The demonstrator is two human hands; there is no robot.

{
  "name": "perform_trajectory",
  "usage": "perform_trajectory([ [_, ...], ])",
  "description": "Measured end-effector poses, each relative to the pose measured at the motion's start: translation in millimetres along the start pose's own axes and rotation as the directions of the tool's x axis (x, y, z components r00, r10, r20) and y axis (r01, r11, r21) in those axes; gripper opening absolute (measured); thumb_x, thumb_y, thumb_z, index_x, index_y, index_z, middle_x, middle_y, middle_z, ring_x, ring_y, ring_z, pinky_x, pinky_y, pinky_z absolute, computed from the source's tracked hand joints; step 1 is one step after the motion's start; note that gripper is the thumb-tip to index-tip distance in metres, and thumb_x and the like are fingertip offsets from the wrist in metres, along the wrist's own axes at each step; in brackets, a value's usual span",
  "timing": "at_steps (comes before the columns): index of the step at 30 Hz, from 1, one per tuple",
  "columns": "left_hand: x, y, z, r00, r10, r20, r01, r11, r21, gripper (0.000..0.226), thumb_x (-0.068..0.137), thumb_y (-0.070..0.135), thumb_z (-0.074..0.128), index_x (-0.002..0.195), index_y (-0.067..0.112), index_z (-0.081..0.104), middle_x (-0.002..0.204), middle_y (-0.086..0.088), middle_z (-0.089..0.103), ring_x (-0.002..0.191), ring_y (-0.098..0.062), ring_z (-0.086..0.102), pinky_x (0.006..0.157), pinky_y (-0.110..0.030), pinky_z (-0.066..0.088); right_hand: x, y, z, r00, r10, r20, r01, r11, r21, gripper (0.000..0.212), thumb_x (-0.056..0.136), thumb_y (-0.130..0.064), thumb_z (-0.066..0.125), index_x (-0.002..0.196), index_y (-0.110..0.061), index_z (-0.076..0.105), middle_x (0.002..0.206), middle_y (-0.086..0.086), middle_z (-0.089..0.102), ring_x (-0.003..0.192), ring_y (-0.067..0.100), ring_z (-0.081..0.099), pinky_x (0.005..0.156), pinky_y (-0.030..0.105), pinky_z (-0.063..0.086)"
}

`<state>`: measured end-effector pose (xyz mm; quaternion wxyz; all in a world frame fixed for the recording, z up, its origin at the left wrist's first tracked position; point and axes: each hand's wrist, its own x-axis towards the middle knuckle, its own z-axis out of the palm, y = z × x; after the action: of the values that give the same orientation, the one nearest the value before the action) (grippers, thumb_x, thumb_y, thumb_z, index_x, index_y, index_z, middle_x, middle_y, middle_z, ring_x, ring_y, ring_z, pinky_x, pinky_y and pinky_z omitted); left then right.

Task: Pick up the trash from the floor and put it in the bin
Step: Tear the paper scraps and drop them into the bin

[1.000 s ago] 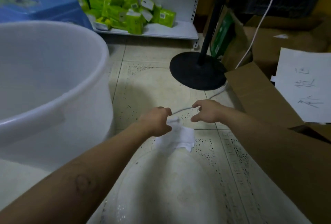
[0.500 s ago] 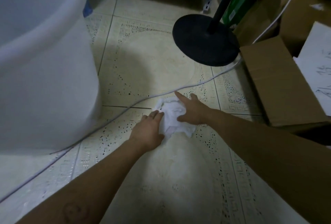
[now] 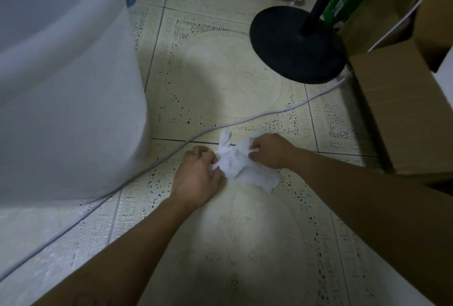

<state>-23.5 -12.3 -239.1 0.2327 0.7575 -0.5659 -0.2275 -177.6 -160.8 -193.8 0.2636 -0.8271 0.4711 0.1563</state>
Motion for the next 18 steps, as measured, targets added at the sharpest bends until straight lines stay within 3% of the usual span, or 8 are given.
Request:
perform_trajectory([
  [2,2,-2,-9,0.997,-0.047,-0.068,0.043,0.997,-0.06,0.016,0.083,0.031,0.057,0.086,0.015,0.056,0.1,-0.011,0.056,0.093,-0.029,0.051,0.068,-0.03,0.036,1,1,-4,1.0,-0.004,0.031,0.003,1.0,0.028,0.01,0.084,-0.019,0.062,0.083,-0.013,0.07,0.078,0.002,0.066,0.074,0.017,0.059,0.068,0.025,0.045],
  [7,4,0,-28,0.963,-0.24,-0.124,0.193,0.932,-0.305,0.016,0.079,0.026,0.058,0.07,0.021,0.046,0.061,0.006,0.05,0.054,-0.011,0.046,0.045,-0.025,0.029,-2,-3,-8,1.0,-0.016,0.008,0.015,0.999,0.038,0.014,0.075,-0.008,0.068,0.087,-0.011,0.073,0.09,0.006,0.073,0.08,0.016,0.062,0.07,0.027,0.051],
  [11,0,2,-38,0.956,-0.232,-0.178,0.161,0.926,-0.341,0.016,0.079,0.019,0.06,0.072,0.018,0.046,0.059,0.006,0.052,0.051,-0.006,0.044,0.047,-0.026,0.033,-10,-10,-19,1.0,-0.017,-0.016,0.018,0.999,0.042,0.021,0.075,-0.015,0.072,0.093,-0.006,0.07,0.095,0.01,0.069,0.082,0.018,0.057,0.061,0.024,0.041],
  [14,-6,10,-44,0.954,-0.196,-0.227,0.108,0.931,-0.35,0.023,0.087,0.027,0.058,0.069,0.024,0.044,0.056,0.009,0.053,0.05,-0.003,0.048,0.044,-0.022,0.033,-20,-15,-30,0.998,-0.036,-0.053,0.039,0.998,0.057,0.025,0.077,-0.01,0.068,0.101,-0.006,0.071,0.101,0.012,0.069,0.093,0.023,0.061,0.069,0.025,0.042],
  [18,-12,23,-55,0.964,-0.18,-0.197,0.117,0.949,-0.294,0.002,0.087,0.023,0.055,0.089,0.024,0.056,0.071,0.007,0.06,0.061,-0.009,0.056,0.051,-0.023,0.038,-39,-23,-50,0.991,-0.023,-0.13,0.042,0.988,0.147,0.03,0.077,-0.003,0.062,0.104,-0.006,0.072,0.1,0.011,0.071,0.092,0.023,0.064,0.073,0.03,0.049],
])
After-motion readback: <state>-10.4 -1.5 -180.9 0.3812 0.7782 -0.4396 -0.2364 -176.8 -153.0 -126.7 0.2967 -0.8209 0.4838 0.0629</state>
